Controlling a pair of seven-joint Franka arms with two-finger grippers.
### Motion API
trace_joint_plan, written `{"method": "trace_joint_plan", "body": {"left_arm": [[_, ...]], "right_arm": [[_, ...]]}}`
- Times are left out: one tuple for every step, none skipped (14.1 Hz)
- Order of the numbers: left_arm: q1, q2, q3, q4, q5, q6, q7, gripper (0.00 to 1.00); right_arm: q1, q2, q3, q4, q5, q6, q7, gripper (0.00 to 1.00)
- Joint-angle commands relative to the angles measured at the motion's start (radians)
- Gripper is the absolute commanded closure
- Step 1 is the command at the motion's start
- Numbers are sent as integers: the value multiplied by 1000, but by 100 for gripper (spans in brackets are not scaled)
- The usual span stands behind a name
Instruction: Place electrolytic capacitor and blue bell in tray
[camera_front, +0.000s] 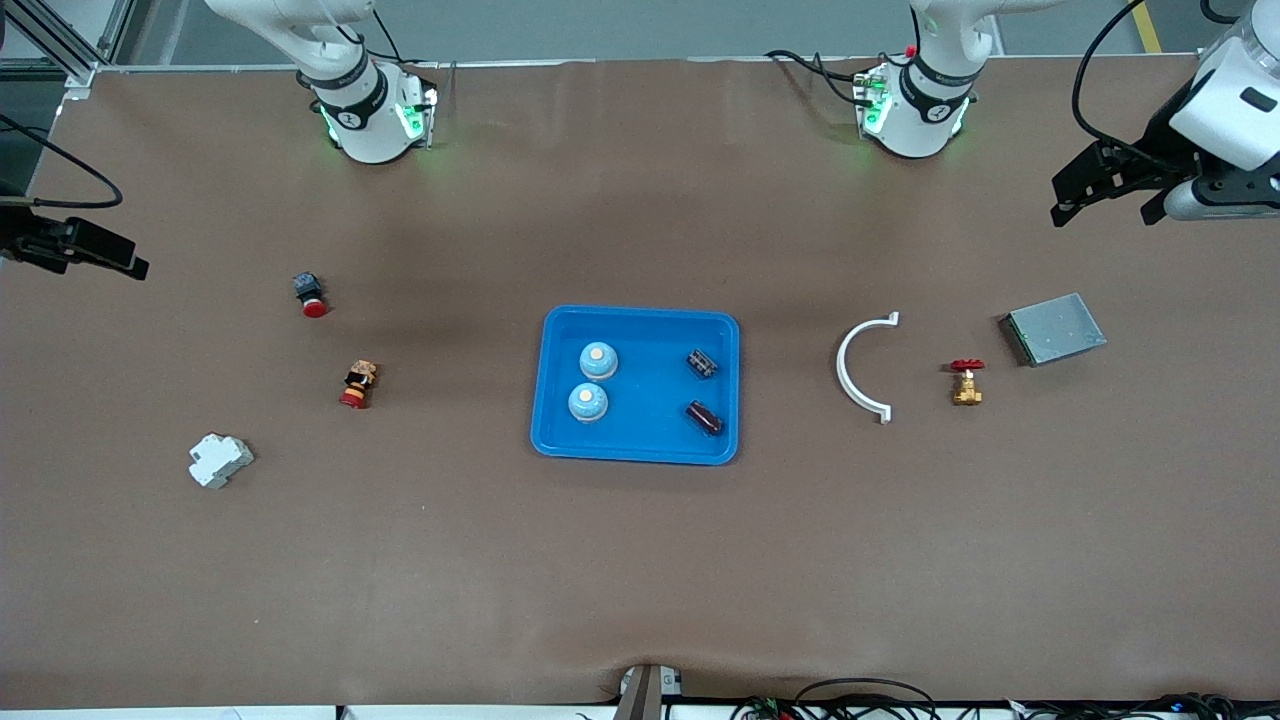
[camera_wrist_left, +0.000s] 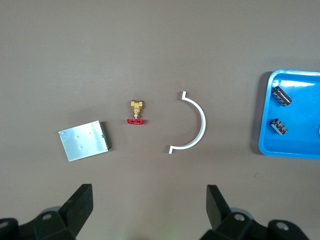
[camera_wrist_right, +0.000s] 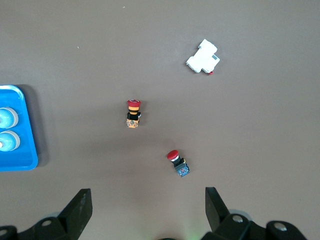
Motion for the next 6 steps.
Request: {"method": "trace_joint_plan", "body": {"left_arm": [[8,10,0,19,-10,-8,20,0],[8,12,0,19,-10,-8,20,0],[8,12,0,19,-8,-8,20,0],[8,12,0,19,-10,-8,20,0],[8,12,0,19,-8,-8,20,0],[8,12,0,17,-8,-8,20,0]], "right_arm": [[4,-14,2,-5,-2,-9,1,0],[4,-14,2,-5,-2,-6,1,0],[4,-13,2,-5,-2,-3,1,0],[4,-13,2,-5,-2,-3,1,0],[8,-13,2,-5,-2,-3,1,0],[16,-13,0,-5,-2,-3,1,0]]}}
